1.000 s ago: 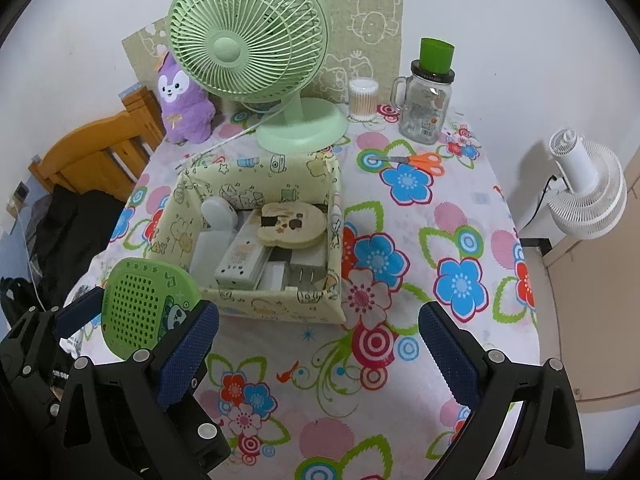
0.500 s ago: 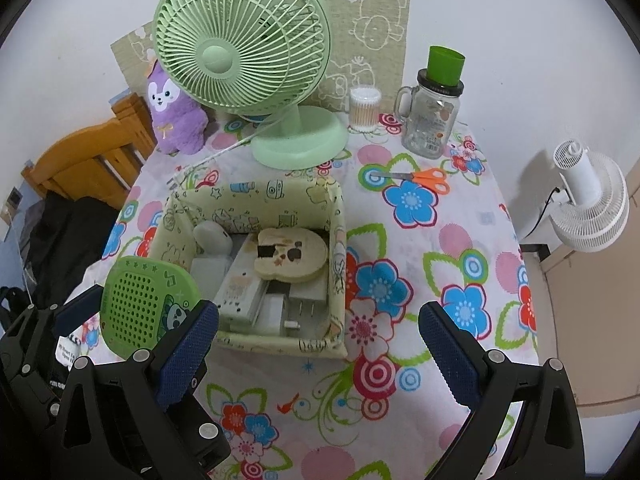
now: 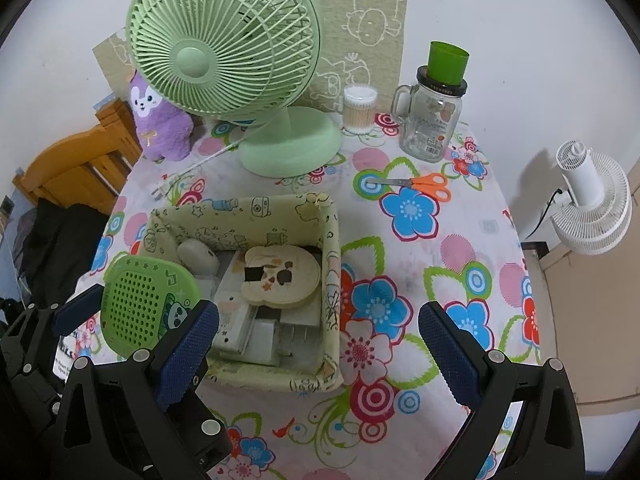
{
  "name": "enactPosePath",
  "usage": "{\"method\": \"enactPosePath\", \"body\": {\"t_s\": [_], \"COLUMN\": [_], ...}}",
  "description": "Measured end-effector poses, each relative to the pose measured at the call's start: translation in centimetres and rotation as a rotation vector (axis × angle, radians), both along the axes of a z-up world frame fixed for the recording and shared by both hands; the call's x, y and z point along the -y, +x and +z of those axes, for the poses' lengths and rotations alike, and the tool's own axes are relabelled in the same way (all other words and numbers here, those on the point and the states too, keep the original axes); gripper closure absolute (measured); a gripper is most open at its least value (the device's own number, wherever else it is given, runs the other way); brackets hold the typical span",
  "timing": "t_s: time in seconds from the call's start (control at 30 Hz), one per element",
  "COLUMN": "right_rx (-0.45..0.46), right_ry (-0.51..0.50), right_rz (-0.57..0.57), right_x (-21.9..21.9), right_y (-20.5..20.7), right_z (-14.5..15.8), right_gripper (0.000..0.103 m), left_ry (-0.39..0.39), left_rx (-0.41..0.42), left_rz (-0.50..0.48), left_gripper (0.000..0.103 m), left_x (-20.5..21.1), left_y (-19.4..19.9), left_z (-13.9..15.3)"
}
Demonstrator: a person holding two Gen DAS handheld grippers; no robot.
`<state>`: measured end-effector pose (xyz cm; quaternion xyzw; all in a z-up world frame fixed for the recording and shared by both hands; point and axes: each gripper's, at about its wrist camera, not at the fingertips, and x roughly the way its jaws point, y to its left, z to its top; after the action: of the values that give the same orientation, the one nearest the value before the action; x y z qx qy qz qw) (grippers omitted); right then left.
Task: Organize rigid objects
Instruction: 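Lift the green speaker with the left tool and carry it over the box, then lower the green speaker into the box and open the left tool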
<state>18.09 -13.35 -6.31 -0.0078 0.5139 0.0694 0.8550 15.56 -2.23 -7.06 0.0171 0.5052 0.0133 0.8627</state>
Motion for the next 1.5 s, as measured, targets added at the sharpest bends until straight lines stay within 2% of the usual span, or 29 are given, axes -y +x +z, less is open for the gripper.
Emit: {"method": "enactPosePath", "body": {"t_s": [0.57,0.97,1.13,1.5], "right_rx": [-0.057,-0.084,-0.094,-0.109], "right_ry": [-0.012,-0.051,-0.06,-0.062], "right_rz": [-0.031,-0.029,-0.032,-0.041], "right_x": [-0.1,-0.5,-0.6,-0.5], "right_y": [3.3,4.5,4.5,4.6], "right_z": [-3.1,-4.9,-5.6,-6.2], "right_gripper": [0.002,0.002,0.002,0.002], "left_ry": [-0.02,-0.047,-0.033,-0.03], "left_rx": [-0.049,-0.101,-0.116,-0.123], "left_rz": [-0.011,-0.018,-0.024,-0.051], "left_gripper": [0.008,0.008,0.008,0.005], "left_x": [-0.2,-0.7,-0.9,-0.5], "left_y": [3.6,4.9,5.3,5.5], "left_z": [-3.2,-5.5,-6.4,-6.7]}}
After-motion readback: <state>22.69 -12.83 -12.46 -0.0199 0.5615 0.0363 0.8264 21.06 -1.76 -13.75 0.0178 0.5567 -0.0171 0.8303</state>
